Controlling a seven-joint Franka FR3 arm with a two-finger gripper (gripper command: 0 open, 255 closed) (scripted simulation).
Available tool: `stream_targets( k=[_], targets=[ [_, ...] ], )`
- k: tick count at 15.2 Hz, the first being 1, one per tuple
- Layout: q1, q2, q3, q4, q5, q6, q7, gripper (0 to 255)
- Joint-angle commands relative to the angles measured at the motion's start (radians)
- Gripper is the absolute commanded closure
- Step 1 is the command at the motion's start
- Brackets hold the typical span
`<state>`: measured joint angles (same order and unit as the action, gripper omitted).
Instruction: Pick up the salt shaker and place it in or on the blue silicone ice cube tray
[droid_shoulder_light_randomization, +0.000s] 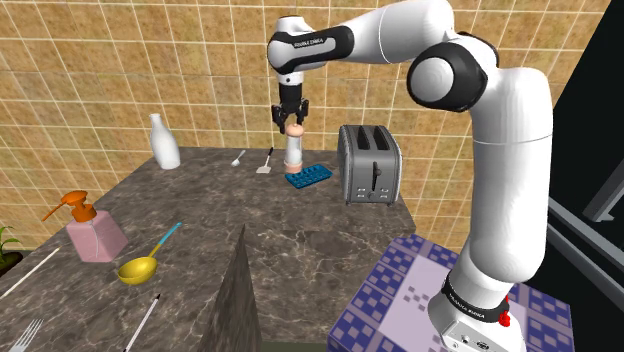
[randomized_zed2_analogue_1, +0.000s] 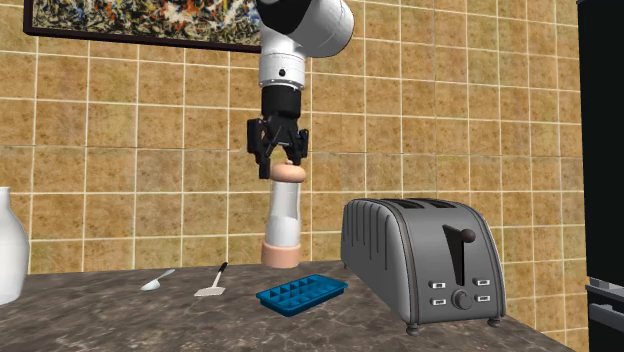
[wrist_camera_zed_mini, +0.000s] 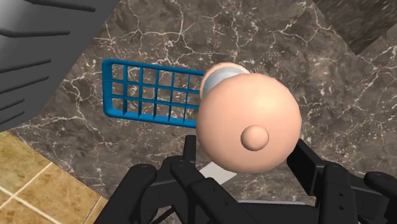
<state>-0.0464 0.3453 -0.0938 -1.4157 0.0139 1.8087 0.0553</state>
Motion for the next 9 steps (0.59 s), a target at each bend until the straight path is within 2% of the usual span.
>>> stream_targets(
  k=[1, 4, 7, 8, 9],
  targets=[
    [-0.029, 0.032, -0.011, 0.078, 0.009, -0.047, -0.04, 255],
    [-0.075, 0.1, -0.025, 0.221, 0.024, -0.121, -0.095, 255],
    [-0.127, 0.198, -0.035, 0.413, 0.042, -0.216, -0.146, 255],
    [-0.147, 0.242, -0.037, 0.498, 0.049, -0.257, -0.162, 255],
    [-0.182, 0.335, -0.039, 0.676, 0.061, -0.341, -0.184, 255]
  ],
)
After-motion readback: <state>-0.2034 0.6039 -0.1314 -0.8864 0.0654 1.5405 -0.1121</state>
